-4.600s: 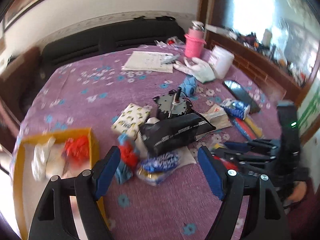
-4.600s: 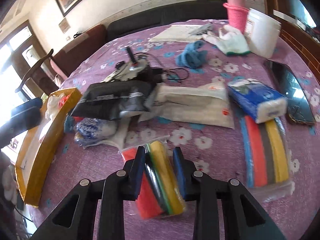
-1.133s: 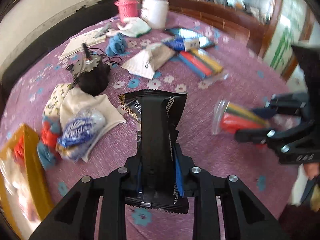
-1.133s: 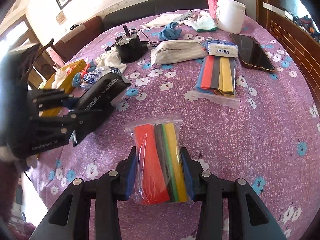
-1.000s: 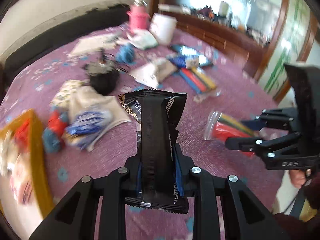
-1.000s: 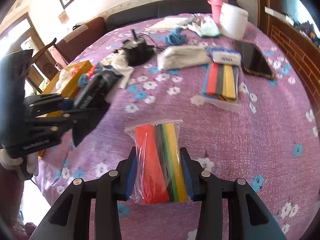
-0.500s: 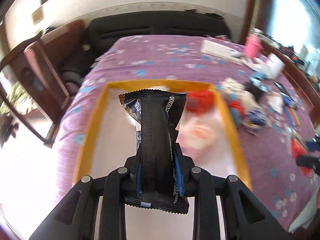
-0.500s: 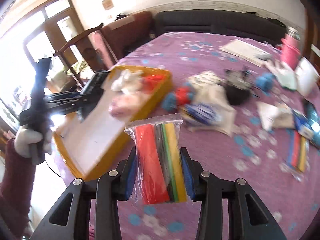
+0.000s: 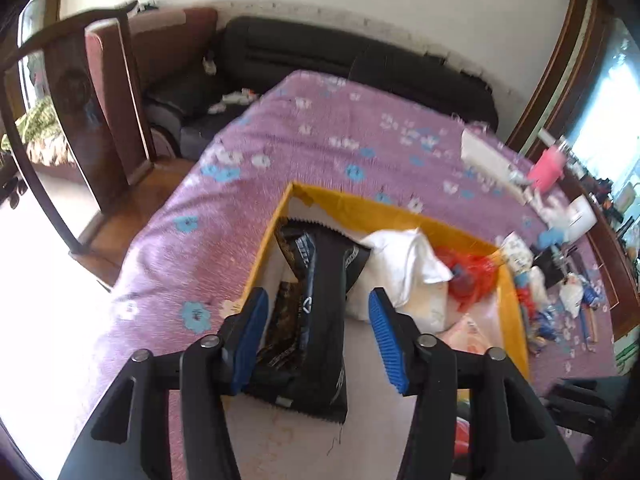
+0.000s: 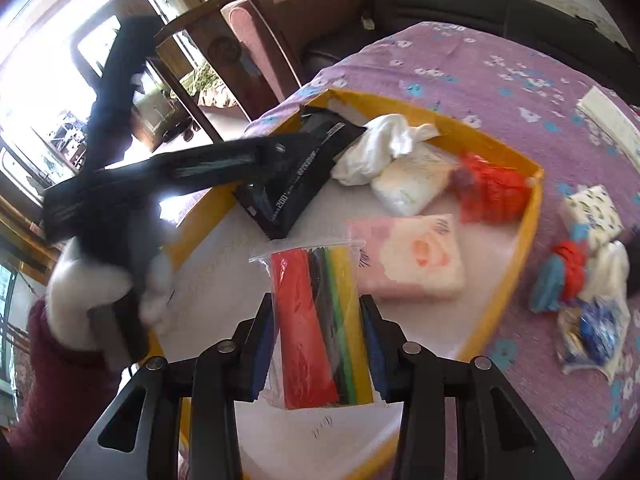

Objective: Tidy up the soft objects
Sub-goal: 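Lower the black pouch and strips bag into the tray and open both grippers, then move the left tool toward the blue Vinda bag while the right tool approaches another strips bag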

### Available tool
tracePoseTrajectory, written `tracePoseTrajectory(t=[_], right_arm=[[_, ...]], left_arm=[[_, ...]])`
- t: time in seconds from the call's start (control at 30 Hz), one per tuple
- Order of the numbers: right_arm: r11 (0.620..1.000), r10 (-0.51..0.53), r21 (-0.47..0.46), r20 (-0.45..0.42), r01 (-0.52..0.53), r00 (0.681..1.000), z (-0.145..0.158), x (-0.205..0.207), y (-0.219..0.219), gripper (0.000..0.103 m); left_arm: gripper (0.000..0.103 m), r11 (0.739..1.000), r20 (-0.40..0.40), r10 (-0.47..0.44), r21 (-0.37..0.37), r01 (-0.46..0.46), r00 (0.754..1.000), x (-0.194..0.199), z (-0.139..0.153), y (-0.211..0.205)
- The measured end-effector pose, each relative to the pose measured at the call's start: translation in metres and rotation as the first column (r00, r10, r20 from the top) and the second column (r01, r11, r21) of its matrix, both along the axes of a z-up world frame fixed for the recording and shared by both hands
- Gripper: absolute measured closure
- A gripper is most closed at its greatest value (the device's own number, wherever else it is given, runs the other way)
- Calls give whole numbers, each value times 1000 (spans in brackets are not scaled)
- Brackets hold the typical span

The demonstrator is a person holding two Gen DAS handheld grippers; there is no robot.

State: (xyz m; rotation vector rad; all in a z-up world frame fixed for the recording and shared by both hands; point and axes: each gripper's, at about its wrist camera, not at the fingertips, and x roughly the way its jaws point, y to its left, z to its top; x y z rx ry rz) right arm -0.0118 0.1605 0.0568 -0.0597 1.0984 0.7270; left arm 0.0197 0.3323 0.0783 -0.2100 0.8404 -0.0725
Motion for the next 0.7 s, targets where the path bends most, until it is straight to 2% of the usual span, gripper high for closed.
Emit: tracePoseTrajectory(t=[0.07, 0.17, 0.3, 0.37, 0.43, 0.57, 0.7], right_arm=[[1000, 1, -4, -2, -1, 1000, -4, 6, 10, 59], [1000, -14, -7, 22, 14, 1000, -10, 14, 25, 57], [998, -44, 36, 19, 43, 999, -9, 17, 21, 35], [995, -74, 68, 22, 72, 997, -1, 14, 6, 33], [991, -105, 93, 44, 101, 993, 10, 6, -20, 32], [972, -226, 92, 103, 217, 969, 24, 0, -90, 26], [916, -398, 21, 146, 400, 906, 20, 9, -173, 24]], left_arm=[[39, 1000, 73, 17, -20, -15, 997, -21, 17, 9], [32, 999, 144, 36, -43, -30, 989, -49, 35, 19], [27, 996, 183, 69, -65, -58, 981, -77, 46, 21], [27, 995, 200, 80, -73, -67, 977, -90, 49, 16], [26, 995, 215, 77, -84, -60, 974, -102, 53, 5], [17, 994, 253, 24, -110, 5, 967, -124, 58, -34], [17, 986, 268, -61, -131, 99, 961, -139, 57, -81]])
